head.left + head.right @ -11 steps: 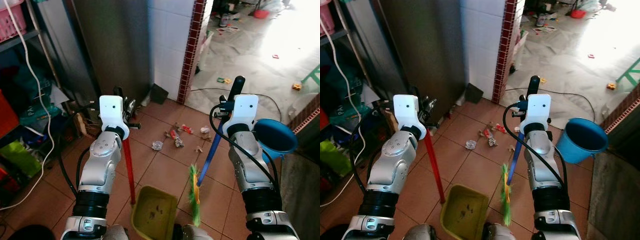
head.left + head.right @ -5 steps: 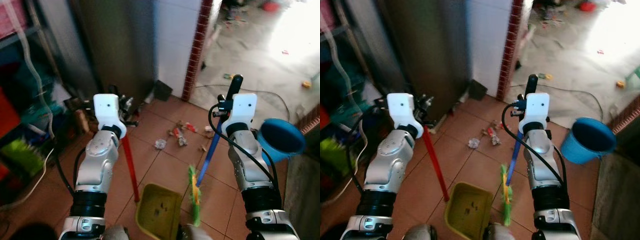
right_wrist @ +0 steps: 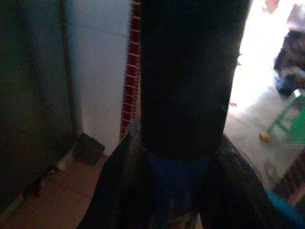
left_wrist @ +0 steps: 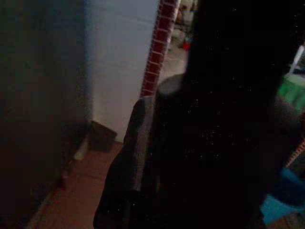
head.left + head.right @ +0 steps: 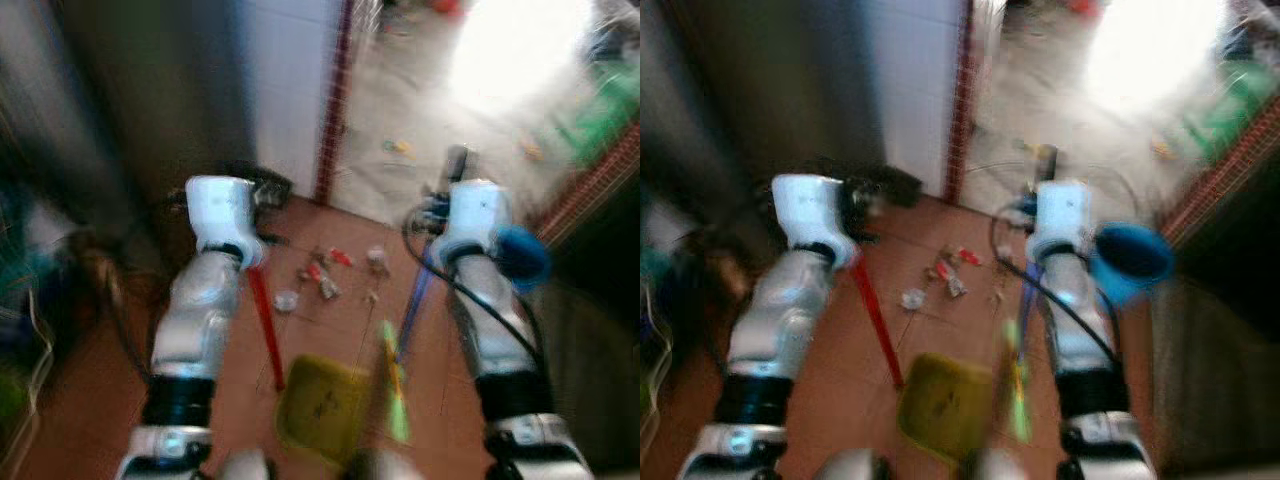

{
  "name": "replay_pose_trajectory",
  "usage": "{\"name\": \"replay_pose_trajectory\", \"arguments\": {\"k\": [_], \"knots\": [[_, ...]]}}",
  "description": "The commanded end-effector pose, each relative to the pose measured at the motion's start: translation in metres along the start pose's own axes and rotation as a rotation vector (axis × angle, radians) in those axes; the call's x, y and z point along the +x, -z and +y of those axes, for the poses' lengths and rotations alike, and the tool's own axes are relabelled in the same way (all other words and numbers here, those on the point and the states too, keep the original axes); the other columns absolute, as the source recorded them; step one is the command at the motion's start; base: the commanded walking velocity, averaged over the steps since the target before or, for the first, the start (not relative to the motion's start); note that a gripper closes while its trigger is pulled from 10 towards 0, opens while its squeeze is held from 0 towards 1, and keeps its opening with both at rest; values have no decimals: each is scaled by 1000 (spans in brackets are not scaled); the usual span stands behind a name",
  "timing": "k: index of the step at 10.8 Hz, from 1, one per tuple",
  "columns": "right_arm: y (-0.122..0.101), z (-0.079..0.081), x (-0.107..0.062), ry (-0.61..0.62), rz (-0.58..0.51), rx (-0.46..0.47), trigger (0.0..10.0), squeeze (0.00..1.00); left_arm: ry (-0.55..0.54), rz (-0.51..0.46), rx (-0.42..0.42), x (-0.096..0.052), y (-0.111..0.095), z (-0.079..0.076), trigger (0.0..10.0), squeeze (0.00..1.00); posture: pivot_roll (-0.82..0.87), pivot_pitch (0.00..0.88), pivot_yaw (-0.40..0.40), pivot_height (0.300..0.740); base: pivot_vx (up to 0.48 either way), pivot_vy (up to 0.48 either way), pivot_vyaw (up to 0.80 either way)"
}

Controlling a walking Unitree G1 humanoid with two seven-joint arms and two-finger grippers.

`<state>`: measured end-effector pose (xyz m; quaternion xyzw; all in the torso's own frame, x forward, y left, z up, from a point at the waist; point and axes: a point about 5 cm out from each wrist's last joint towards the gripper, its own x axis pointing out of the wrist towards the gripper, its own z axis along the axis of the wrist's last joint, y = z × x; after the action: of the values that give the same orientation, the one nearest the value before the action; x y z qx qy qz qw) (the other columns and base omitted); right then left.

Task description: Sweep floor

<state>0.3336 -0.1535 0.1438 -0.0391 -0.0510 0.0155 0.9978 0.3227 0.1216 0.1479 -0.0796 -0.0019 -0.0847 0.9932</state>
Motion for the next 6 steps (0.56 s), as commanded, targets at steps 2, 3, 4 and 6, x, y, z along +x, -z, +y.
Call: {"name": "replay_pose_trajectory", "arguments": {"k": [2, 3, 4, 6], "knots": [[-8, -12, 2, 31, -34, -13, 10000, 0, 60, -27, -24, 1, -6, -19, 10000, 0, 8, 76, -47, 740, 300, 375, -509], [-8, -12, 4, 29, -35, -14, 10000, 0, 58, -26, -21, 2, -6, -18, 10000, 0, 9, 71, -47, 740, 300, 375, 0], [-9, -11, 5, 29, -38, -15, 10000, 0, 55, -29, -23, 2, -7, -18, 10000, 0, 9, 71, -47, 740, 296, 379, 0], [-10, -11, 7, 28, -42, -12, 10000, 0, 42, -40, -17, 3, -9, -18, 10000, 0, 9, 64, -49, 740, 296, 377, 0]]}}
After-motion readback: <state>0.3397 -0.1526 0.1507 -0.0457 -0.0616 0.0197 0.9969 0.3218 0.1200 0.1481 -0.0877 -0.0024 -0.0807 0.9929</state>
